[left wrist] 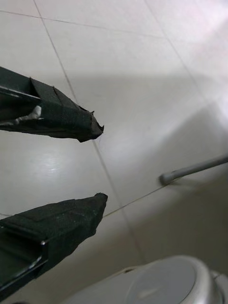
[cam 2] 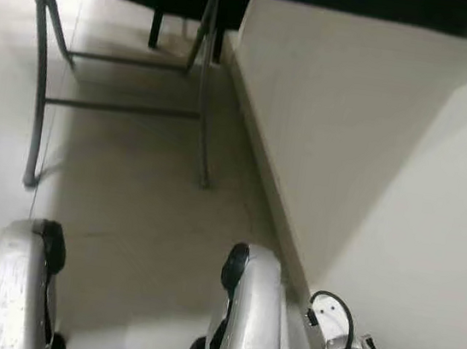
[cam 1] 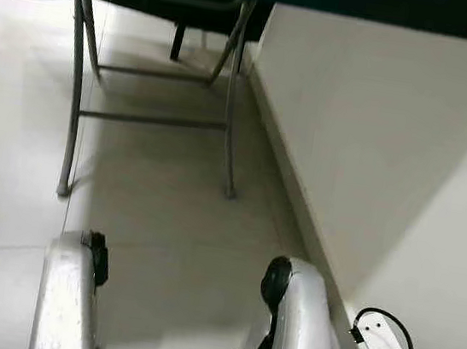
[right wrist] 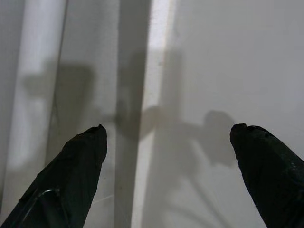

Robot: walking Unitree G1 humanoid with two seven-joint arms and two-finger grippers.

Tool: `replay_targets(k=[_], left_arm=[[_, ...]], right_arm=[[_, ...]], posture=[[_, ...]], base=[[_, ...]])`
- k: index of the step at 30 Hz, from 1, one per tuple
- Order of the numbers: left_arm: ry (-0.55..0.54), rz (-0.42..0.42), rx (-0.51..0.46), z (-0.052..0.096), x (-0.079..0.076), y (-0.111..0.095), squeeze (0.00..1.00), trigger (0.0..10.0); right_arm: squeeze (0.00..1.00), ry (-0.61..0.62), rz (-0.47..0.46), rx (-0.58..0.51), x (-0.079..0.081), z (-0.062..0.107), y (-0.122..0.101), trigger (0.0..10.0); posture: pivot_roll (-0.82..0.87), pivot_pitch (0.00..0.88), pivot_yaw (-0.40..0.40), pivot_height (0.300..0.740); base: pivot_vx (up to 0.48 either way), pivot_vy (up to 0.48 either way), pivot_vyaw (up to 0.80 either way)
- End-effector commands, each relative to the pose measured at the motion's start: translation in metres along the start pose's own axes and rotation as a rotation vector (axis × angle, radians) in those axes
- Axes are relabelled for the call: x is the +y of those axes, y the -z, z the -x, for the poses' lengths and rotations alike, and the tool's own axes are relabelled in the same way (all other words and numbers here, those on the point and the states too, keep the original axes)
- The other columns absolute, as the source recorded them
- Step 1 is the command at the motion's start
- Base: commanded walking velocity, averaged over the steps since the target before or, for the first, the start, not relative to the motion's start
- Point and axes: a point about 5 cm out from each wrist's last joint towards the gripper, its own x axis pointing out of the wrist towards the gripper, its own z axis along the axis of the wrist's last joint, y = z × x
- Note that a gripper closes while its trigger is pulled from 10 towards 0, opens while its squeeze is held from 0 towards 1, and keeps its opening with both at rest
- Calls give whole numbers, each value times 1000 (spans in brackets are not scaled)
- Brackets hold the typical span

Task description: Building children table

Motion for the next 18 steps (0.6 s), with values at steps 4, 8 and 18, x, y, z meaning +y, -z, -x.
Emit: replay_targets(k=[4, 8, 18], left_arm=[[23, -49, 85, 26, 19, 3, 0, 10000], [39, -66, 101, 36, 29, -3, 0, 10000], [56, -141, 145, 50, 65, -17, 0, 10000]], right_arm=[[263, 18, 54, 39, 13, -4, 20, 10000], [153, 10, 72, 48, 22, -6, 28, 10000], [0, -31, 102, 75, 52, -7, 48, 10000]], posture=[[45, 385, -131, 300], [99, 408, -104, 300], [212, 439, -16, 300]], base=[[0, 0, 0], [0, 0, 0], [0, 0, 0]])
